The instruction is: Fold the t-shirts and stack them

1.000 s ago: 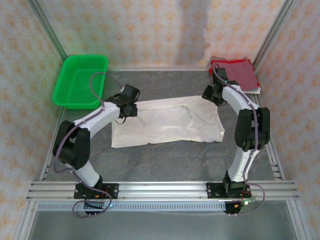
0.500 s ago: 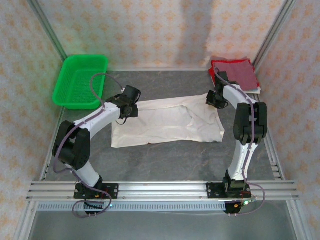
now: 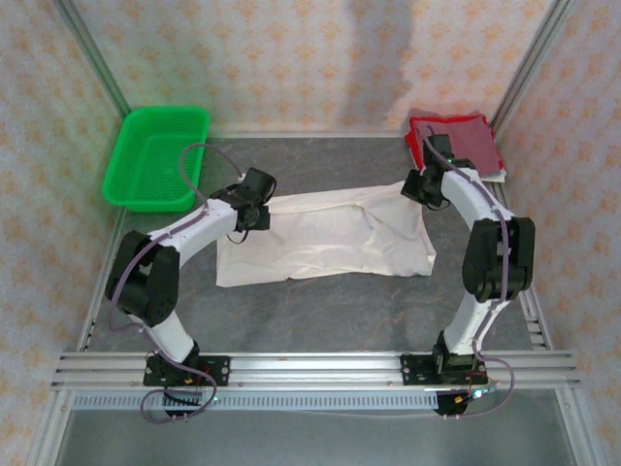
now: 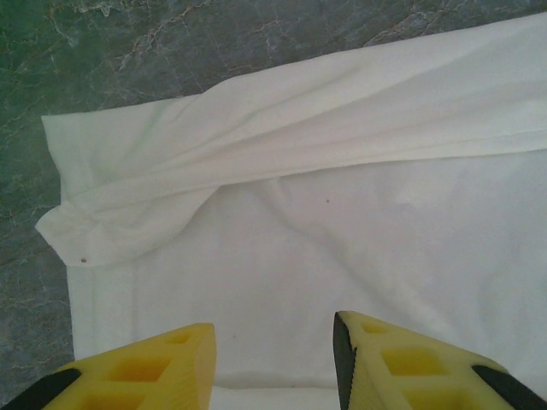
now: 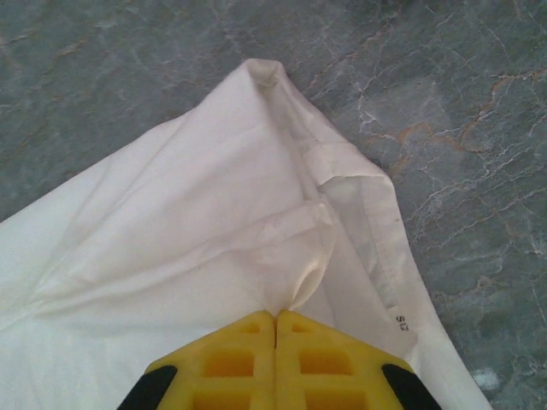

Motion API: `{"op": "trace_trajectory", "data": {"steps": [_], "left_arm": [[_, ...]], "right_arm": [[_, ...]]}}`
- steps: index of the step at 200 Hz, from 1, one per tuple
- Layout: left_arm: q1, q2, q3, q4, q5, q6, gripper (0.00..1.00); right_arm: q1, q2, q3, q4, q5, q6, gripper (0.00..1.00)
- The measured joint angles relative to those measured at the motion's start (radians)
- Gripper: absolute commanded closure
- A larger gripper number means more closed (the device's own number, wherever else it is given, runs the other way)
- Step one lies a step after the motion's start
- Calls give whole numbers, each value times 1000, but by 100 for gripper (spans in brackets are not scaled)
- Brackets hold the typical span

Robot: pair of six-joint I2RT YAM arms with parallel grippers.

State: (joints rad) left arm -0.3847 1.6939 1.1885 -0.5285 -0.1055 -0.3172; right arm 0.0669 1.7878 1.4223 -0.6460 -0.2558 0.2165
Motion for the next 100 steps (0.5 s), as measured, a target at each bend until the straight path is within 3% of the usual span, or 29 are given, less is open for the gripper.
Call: {"op": "trace_trajectory", "data": {"steps": [100], "left_arm": [[0, 1, -50, 2, -20, -7, 59]], "right_arm": [[166, -284, -233, -31, 77, -58, 100]]}}
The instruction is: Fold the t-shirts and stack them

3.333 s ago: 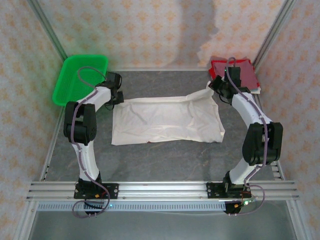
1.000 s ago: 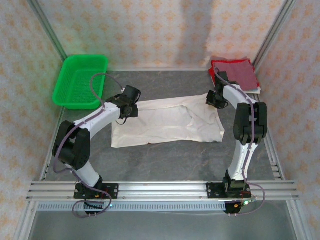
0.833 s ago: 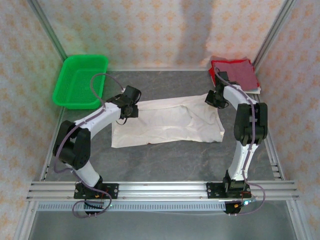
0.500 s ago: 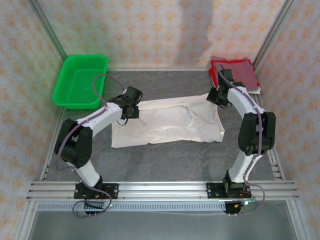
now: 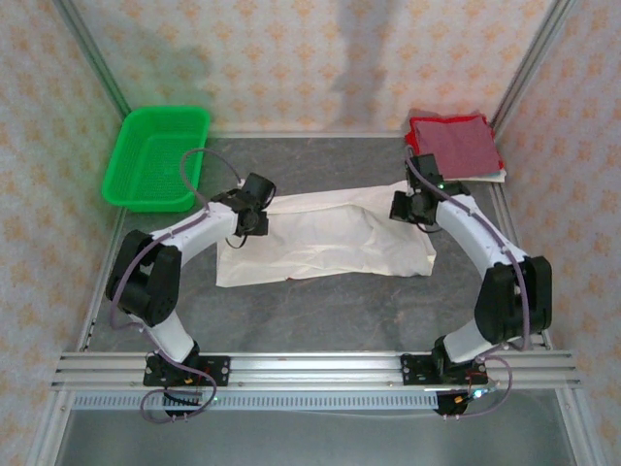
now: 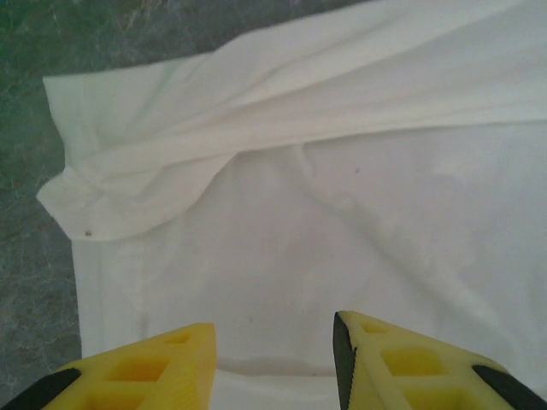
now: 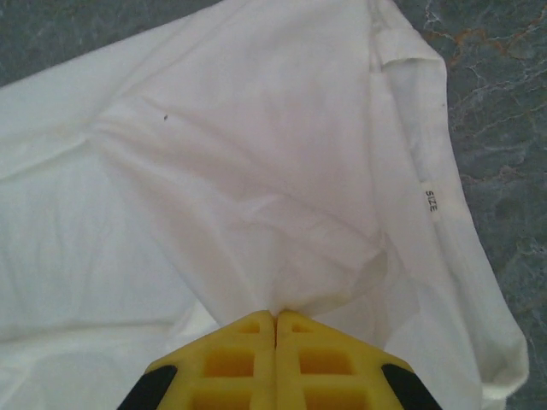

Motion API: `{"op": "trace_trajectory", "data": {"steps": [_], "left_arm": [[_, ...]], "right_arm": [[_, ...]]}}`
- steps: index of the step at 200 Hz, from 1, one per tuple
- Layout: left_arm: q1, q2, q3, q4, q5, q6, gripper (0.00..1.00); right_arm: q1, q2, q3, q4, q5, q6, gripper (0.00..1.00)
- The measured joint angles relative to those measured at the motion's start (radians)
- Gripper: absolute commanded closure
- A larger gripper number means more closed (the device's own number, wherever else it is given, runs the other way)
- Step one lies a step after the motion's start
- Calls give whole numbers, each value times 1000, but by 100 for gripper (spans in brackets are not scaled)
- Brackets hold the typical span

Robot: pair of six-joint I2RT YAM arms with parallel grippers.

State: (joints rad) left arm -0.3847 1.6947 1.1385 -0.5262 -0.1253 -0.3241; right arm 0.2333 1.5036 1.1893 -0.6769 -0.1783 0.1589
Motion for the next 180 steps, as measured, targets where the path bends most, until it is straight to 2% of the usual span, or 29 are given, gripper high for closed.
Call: {"op": "trace_trajectory", "data": {"steps": [49, 78, 92, 108, 127, 152, 166, 180], "left_arm": [[0, 0, -8, 0, -26, 1, 59], [0, 0, -8, 0, -40, 3, 59], [0, 0, -8, 0, -45, 5, 59], [0, 0, -8, 0, -50, 9, 59], [0, 0, -8, 0, -56, 11, 59], [0, 0, -8, 0, -60, 11, 59], [0, 0, -8, 0, -60, 11, 59], [0, 0, -8, 0, -60, 11, 59]], "right_arm": [[121, -64, -29, -49, 28, -42, 100], [174, -66, -52, -82, 33, -45, 92], [194, -58, -69, -104, 29, -49, 92], [212, -38, -84, -128, 9, -60, 78], [224, -21, -104, -153, -29, -70, 70], [224, -25, -114, -154, -59, -56, 53], [206, -49, -126, -126, -68, -31, 50], [140, -92, -150, -80, -90, 14, 50]]}}
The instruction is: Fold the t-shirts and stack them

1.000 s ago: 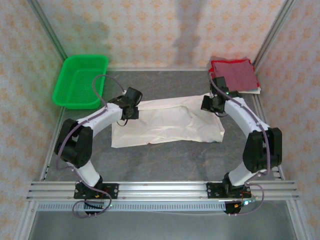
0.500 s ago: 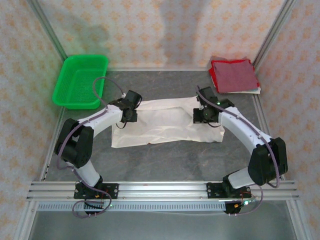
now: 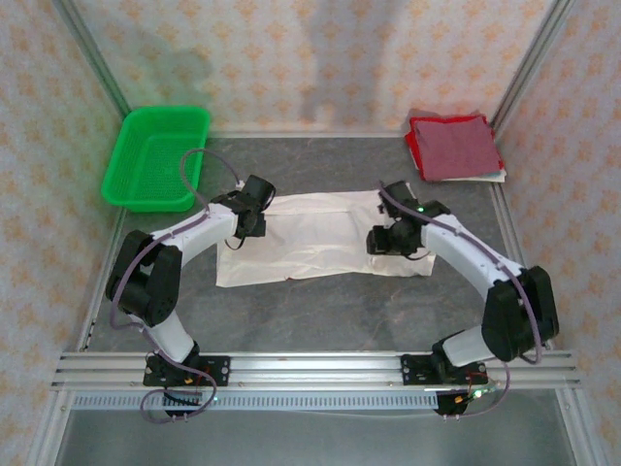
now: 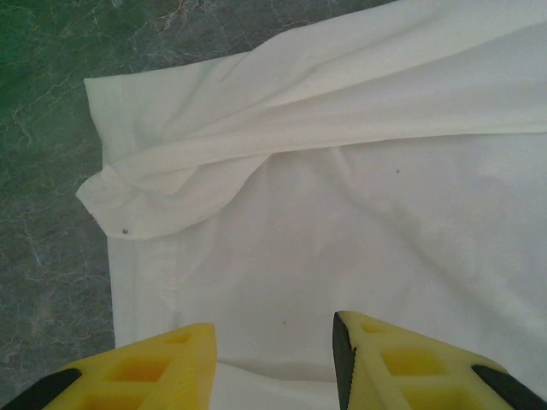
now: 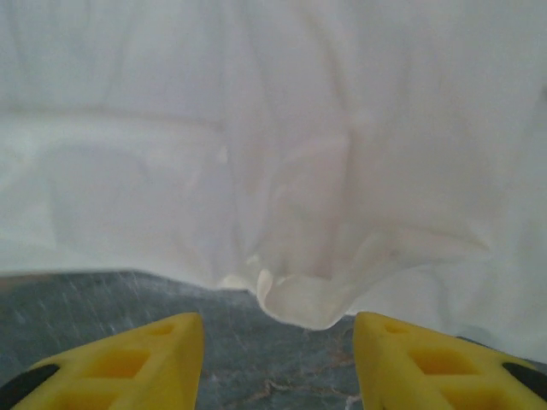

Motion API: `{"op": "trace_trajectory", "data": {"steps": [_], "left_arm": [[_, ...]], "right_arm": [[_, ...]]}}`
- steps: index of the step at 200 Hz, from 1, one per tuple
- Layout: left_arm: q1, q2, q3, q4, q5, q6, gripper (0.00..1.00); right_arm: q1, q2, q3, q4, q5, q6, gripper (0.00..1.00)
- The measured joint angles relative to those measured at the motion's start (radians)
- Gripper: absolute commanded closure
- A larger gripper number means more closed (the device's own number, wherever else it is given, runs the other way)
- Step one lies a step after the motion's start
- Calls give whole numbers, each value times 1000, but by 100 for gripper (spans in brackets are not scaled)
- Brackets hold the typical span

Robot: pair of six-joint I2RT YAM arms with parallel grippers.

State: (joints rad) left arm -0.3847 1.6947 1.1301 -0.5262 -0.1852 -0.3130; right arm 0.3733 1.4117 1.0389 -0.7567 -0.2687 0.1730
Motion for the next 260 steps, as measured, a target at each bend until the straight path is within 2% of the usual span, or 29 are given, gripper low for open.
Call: {"op": "trace_trajectory", "data": {"steps": [35, 55, 85, 102, 119, 136, 161, 180, 193, 260], "left_arm": [[0, -3, -1, 0, 2, 2, 59], [-5, -24, -15, 13, 28, 35, 59], [-79, -106, -68, 68, 92, 115, 59], [-144, -153, -80, 119, 150, 161, 52], [-186, -174, -80, 184, 215, 195, 50], [-229, -161, -72, 218, 279, 236, 50], [-343, -81, -26, 248, 321, 288, 50], [-415, -21, 6, 268, 347, 296, 51], [-427, -3, 8, 281, 361, 295, 52], [-412, -2, 8, 351, 360, 295, 65]], "right_arm": [[-268, -23, -107, 176, -121, 147, 50], [-340, 10, -182, 231, -183, 204, 51], [-348, 60, -231, 289, -238, 248, 52], [-348, 80, -234, 326, -257, 267, 53], [-348, 108, -237, 371, -268, 281, 55], [-348, 132, -248, 414, -282, 293, 65], [-348, 148, -263, 455, -305, 312, 88], [-348, 143, -265, 467, -312, 328, 95], [-348, 126, -266, 465, -308, 332, 100], [-351, -104, -242, 348, -223, 323, 100]]}}
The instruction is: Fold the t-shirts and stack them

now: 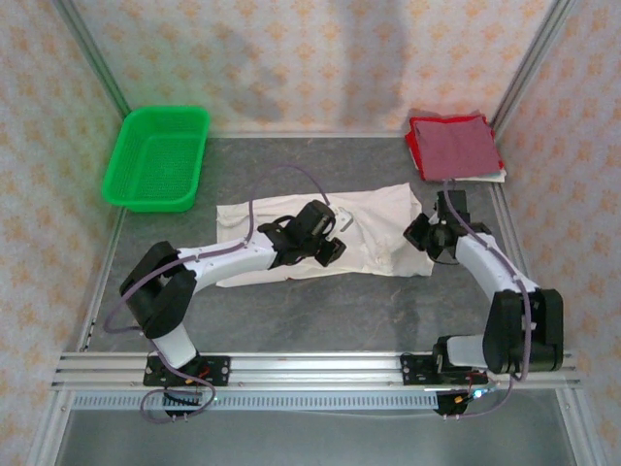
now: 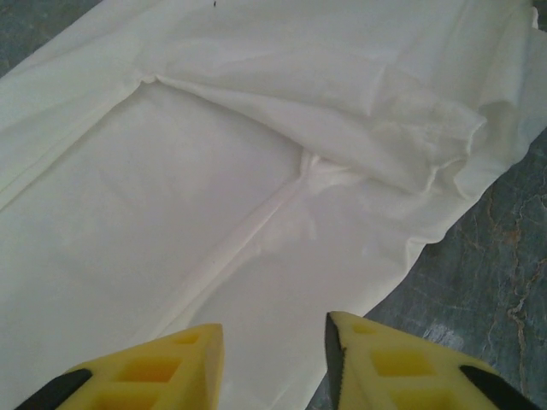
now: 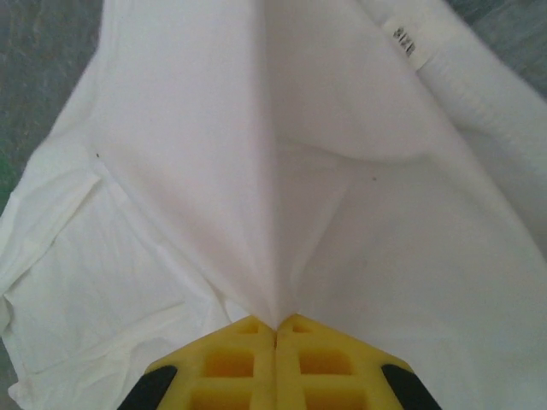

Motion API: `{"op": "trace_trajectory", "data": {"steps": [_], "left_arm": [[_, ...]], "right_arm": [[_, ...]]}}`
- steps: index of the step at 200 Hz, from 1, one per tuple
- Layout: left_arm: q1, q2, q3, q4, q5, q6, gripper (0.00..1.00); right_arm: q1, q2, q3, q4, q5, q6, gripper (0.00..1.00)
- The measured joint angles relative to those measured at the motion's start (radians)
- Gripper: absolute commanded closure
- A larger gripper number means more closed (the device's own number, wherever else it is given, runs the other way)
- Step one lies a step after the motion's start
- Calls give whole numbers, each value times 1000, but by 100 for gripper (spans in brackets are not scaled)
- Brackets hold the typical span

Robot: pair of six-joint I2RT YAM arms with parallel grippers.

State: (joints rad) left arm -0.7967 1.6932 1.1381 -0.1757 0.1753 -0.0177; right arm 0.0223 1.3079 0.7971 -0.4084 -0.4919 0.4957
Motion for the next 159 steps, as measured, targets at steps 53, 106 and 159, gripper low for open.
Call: {"op": "trace_trajectory", "data": {"steps": [53, 106, 159], "left_arm": [[0, 0, 0, 16, -24, 0, 66], [0, 0, 0, 16, -27, 0, 66], [0, 1, 0, 16, -29, 0, 65]], "right_arm": [[-19, 7, 0, -35, 99, -53, 77], [-26, 91, -1, -72, 183, -98, 68], [-25, 52, -8, -71, 105, -105, 66]]}}
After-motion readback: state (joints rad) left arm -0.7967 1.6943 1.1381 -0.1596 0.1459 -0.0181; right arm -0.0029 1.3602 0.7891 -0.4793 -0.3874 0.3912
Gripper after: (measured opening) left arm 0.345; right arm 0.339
